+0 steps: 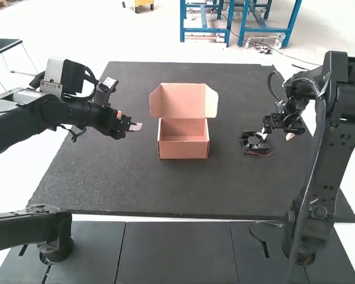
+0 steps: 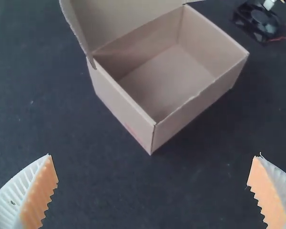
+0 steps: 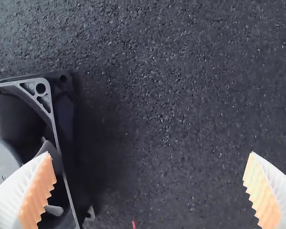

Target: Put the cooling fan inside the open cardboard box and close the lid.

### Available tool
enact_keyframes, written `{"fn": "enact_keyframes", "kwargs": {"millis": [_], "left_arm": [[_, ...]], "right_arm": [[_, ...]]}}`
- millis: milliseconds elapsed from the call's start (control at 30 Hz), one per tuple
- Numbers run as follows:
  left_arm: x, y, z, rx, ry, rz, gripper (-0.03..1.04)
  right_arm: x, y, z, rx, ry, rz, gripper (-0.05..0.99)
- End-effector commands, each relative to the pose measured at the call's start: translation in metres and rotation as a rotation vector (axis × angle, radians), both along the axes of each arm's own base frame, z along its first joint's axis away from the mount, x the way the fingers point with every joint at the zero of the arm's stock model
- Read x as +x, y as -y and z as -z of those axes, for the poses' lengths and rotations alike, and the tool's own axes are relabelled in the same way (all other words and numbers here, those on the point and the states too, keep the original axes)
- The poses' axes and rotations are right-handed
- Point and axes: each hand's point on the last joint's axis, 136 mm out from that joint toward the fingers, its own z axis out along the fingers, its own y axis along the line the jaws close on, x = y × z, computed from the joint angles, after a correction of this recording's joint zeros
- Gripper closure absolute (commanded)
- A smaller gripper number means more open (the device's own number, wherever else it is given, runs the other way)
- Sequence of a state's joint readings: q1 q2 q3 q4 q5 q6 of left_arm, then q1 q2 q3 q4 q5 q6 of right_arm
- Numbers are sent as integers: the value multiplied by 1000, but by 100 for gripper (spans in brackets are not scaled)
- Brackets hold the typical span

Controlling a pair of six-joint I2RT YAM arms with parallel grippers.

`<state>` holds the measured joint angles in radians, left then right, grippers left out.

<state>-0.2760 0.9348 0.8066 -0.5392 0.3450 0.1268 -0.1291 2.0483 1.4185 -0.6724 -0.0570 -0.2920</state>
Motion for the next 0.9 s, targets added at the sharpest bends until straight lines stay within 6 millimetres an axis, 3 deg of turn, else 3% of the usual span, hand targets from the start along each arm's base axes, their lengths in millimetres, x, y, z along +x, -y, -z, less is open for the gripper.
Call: {"fn": "enact_keyframes", "kwargs": {"millis": [0,333,533,767,867], "left_arm": [[2,4,-21,-19,59,17,7],[5,3,-26,-32,77,7,7],[6,4,-31,-39,82,2,7],[6,4,-37,-42,92,3,7],[7,3,-37,-42,91,1,7]], "right_arm": [[4,-1,0,-10,-16,-1,3],[-5,-17,9,-4,-93,-50,4],[-6,-16,12,-7,-118,-48,22],[-12,-15,19,-10,-158,-49,22],[-12,-18,20,-7,-166,-56,32]]}}
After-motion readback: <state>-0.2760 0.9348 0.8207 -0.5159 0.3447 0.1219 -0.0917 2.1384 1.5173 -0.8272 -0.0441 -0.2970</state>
